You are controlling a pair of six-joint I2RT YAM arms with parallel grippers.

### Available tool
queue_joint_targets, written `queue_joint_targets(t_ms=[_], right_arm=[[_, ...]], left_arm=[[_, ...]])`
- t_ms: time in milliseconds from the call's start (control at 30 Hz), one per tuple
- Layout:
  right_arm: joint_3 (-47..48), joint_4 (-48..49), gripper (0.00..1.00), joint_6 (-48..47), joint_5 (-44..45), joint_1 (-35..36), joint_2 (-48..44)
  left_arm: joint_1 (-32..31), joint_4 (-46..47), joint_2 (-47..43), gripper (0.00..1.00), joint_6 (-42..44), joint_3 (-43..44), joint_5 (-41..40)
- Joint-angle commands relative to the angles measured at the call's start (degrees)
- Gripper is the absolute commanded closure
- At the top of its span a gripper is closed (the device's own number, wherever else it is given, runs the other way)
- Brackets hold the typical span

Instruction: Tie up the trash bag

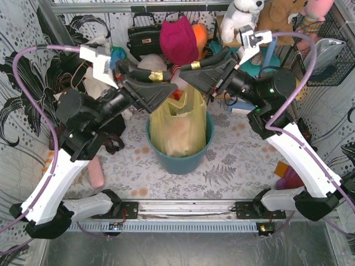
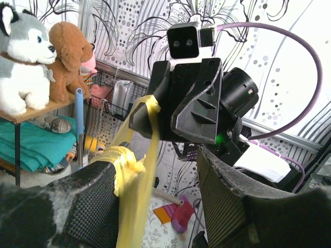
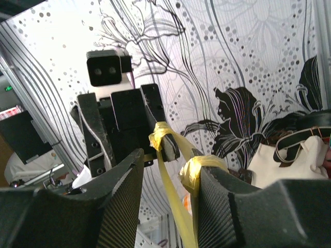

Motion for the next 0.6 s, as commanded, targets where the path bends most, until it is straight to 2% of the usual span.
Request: queue_joint_targets(t_ms=[0, 67, 133, 200, 300, 333, 567], right_arm=[[-8.4, 2.2, 0.59, -1.4, 3.5, 0.1, -3.3], [-12.7, 2.4, 0.58, -0.6, 4.2, 0.1, -4.2], [-15.7, 3.1, 0.49, 0.9, 4.3, 0.1, -4.6], [-17.4, 5.0, 0.46, 2.9, 4.3, 0.1, -4.4], [-15.0, 6.0, 0.61, 3.9, 3.2, 0.1, -2.8], [-13.3, 6.0, 0.62, 3.8, 2.8, 0.1, -2.0], [1.8, 5.0, 0.61, 1.8, 0.5, 0.8, 1.6]], left_arm=[[-0.1, 3.5, -4.0, 0.39, 0.3, -7.0, -0.8], [-0.1, 3.4, -5.7, 0.38, -0.2, -11.3, -1.0], [-0.1, 2.7, -6.7, 0.38, -0.5, -14.0, -1.1], [-0.1, 2.5, -7.2, 0.39, -0.8, -15.2, -1.1], [-0.1, 2.7, -6.9, 0.47, -0.6, -14.4, -0.8], [-0.1, 2.7, -6.5, 0.49, -0.4, -13.0, -0.6], [-0.1, -0.4, -2.3, 0.49, 3.2, 0.7, 0.4]])
